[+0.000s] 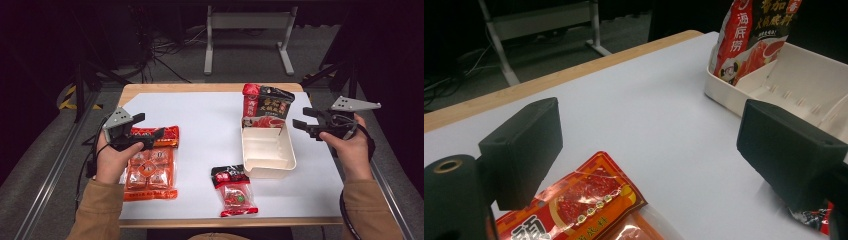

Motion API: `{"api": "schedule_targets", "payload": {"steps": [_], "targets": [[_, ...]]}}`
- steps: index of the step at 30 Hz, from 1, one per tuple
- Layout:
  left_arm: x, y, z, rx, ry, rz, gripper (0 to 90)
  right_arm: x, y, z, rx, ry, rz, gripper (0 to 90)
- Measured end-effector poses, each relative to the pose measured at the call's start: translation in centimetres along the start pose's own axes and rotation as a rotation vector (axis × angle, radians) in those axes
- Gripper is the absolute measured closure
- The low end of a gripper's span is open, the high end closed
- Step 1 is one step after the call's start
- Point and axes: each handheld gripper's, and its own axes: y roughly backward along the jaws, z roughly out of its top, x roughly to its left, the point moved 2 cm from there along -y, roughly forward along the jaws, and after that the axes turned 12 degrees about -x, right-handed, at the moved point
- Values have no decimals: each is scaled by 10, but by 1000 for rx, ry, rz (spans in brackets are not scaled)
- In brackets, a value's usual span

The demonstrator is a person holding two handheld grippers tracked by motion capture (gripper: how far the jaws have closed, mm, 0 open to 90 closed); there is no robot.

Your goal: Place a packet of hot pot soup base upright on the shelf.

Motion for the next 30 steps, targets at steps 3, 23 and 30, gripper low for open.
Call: {"api": "schedule_targets", "payload": {"steps": [3,23,30], "targets": [[0,1,0,12,-15,1,121,5,6,-3,-8,-8,1,331],[14,9,-5,69,-44,12,137,8,19,-26,1,-33,-7,318],[32,12,-13,72,-62,27,149,4,17,-33,3,-38,6,314]]}}
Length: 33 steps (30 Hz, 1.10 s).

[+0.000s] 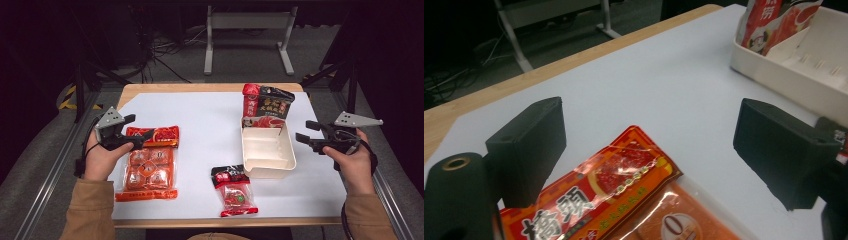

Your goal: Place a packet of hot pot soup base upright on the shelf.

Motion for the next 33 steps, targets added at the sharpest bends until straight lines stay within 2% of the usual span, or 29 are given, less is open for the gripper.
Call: {"api": "schedule_targets", "payload": {"steps": [3,4,5,6,12,17,22,28,30,33], "targets": [[11,1,-7,-10,15,6,156,-2,-1,-1,-5,1,3,313],[11,1,-7,-10,15,6,156,-2,-1,-1,-5,1,3,313],[18,2,-12,-18,26,12,156,-3,-1,-1,-8,0,5,312],[18,2,-12,-18,26,12,155,-3,-1,-1,-8,0,5,312],[35,0,-27,-22,75,24,126,-4,-4,-4,0,-5,6,312],[48,-1,-38,4,111,61,123,-3,-6,-6,5,-7,8,313],[61,-1,-49,23,151,106,160,-3,-8,-9,14,-8,10,312],[74,-5,-61,17,176,129,223,-4,-8,-10,15,-9,11,313],[76,-7,-62,10,175,133,234,-4,-8,-11,17,-10,9,313],[81,-11,-67,30,166,143,239,-5,-8,-12,20,-13,7,313]]}}
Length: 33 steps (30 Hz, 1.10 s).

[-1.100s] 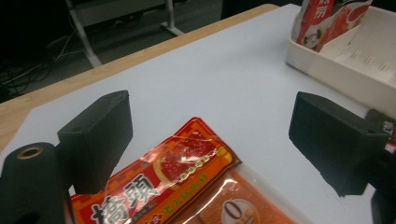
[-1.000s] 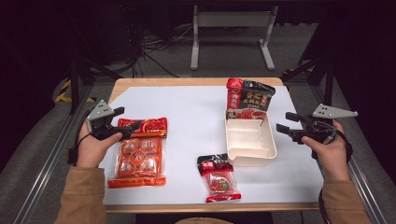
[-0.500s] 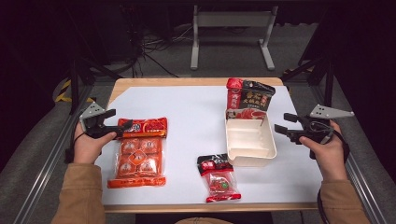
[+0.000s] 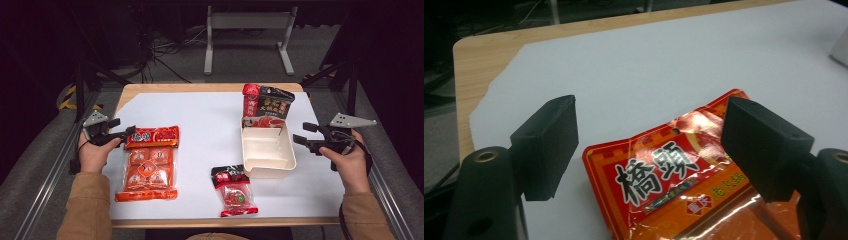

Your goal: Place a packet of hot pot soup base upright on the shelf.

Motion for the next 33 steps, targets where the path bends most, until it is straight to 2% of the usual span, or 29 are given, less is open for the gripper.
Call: {"api": "schedule_targets", "payload": {"steps": [4,8,11,18,27,33], "targets": [[7,-7,-6,12,20,25,251,1,0,-1,2,-2,2,312],[11,-12,-10,25,38,26,254,1,-2,-2,5,-5,7,312],[15,-19,-17,29,61,-7,240,1,-4,-4,13,-13,14,310],[19,-24,-25,94,71,-2,258,2,-5,-5,16,-15,17,306],[19,-29,-32,168,110,-33,269,3,-7,-6,23,-20,22,303],[17,-30,-34,183,125,-73,302,2,-7,-7,29,-18,21,300]]}}
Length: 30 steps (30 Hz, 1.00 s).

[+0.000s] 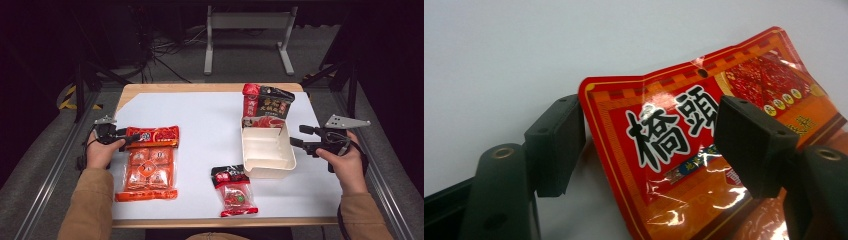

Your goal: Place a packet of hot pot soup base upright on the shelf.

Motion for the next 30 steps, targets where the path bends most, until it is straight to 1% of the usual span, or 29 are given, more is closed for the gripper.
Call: {"api": "schedule_targets", "payload": {"steps": [2,3,5,7,8,9,10,12,13,16,17,18,19,21,22,23,25,26,27,29,30], "targets": [[-1,0,0,7,-2,-10,311,1,-1,0,3,-3,1,299],[-1,-1,-1,8,8,-18,311,1,-1,0,3,-3,1,299],[-1,-1,-2,18,10,-28,310,1,-1,0,4,0,2,298],[-1,-1,-4,31,20,-43,311,1,-1,-1,4,-1,3,296],[-1,-1,-4,35,29,-52,324,0,-1,-1,6,-1,3,296],[-1,-1,-4,37,21,-54,334,0,-1,-1,6,-5,2,295],[-2,-1,-5,34,32,-62,348,0,-1,-2,8,-3,1,295],[-2,0,-4,29,33,-86,384,0,-1,-2,8,-2,0,296],[-4,1,-4,27,55,-94,407,0,-1,-2,8,-2,0,295],[-5,2,-4,23,63,-98,430,0,-1,-1,7,1,2,296],[-5,3,-3,21,55,-93,437,0,-2,-1,8,2,2,296],[-5,4,-4,23,60,-93,463,0,-2,-1,8,-1,3,296],[-5,5,-4,16,82,-95,494,0,-2,-2,8,-1,4,295],[-4,7,-4,2,96,-87,561,0,-3,-2,15,0,4,295],[-3,9,-5,8,108,-93,596,0,-3,-3,16,2,5,295],[-2,10,-5,4,112,-100,633,0,-3,-3,17,1,6,296],[-2,12,-5,-2,131,-111,674,1,-4,-2,17,3,9,295],[-2,13,-5,-2,129,-113,692,1,-4,-2,17,4,8,295],[-2,13,-5,4,118,-117,698,1,-4,-2,17,6,7,295],[-3,12,-6,12,116,-117,713,1,-4,-2,17,3,8,295],[-4,11,-6,22,104,-115,713,1,-5,-3,18,3,7,295]]}}
